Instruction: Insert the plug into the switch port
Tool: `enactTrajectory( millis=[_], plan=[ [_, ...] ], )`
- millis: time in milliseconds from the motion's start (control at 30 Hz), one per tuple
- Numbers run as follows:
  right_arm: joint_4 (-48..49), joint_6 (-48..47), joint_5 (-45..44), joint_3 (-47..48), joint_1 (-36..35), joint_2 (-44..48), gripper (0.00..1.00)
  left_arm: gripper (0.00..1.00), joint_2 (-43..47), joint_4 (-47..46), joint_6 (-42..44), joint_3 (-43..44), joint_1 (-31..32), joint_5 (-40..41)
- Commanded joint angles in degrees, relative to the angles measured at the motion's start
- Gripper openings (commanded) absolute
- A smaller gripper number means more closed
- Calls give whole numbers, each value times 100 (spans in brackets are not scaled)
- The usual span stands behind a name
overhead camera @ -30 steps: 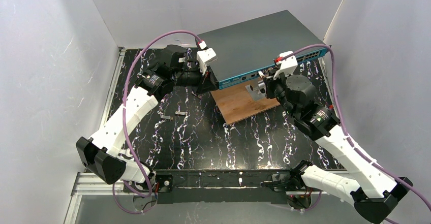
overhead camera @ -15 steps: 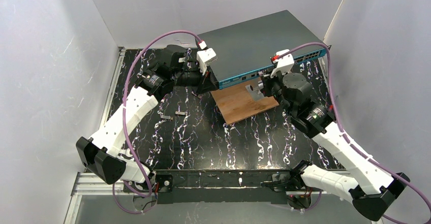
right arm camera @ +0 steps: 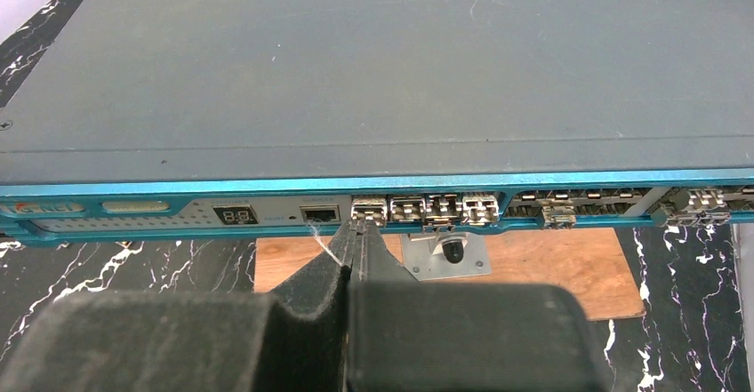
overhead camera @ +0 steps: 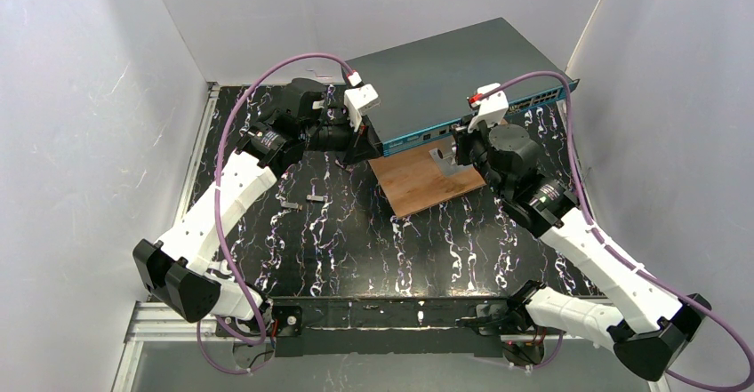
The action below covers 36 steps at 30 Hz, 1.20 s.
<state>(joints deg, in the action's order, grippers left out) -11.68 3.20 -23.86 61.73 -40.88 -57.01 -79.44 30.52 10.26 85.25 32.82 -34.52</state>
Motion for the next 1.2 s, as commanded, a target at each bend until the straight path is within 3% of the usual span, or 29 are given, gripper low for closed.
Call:
enactTrajectory(
  millis=[0, 767, 1033, 1167],
  plan=[
    [454, -65, -90, 120, 12, -14, 1, 0, 59, 371, -113, 158, 58, -349],
    [487, -65, -43, 119, 131, -265, 1, 0, 200, 455, -55, -13, 57, -611],
    [271, -39, 81, 137, 142, -58, 1, 0, 216, 455, -119, 61, 58, -349],
    [77, -11, 185, 114, 142, 131, 1, 16, 247, 454, -181, 117, 58, -68]
  ],
)
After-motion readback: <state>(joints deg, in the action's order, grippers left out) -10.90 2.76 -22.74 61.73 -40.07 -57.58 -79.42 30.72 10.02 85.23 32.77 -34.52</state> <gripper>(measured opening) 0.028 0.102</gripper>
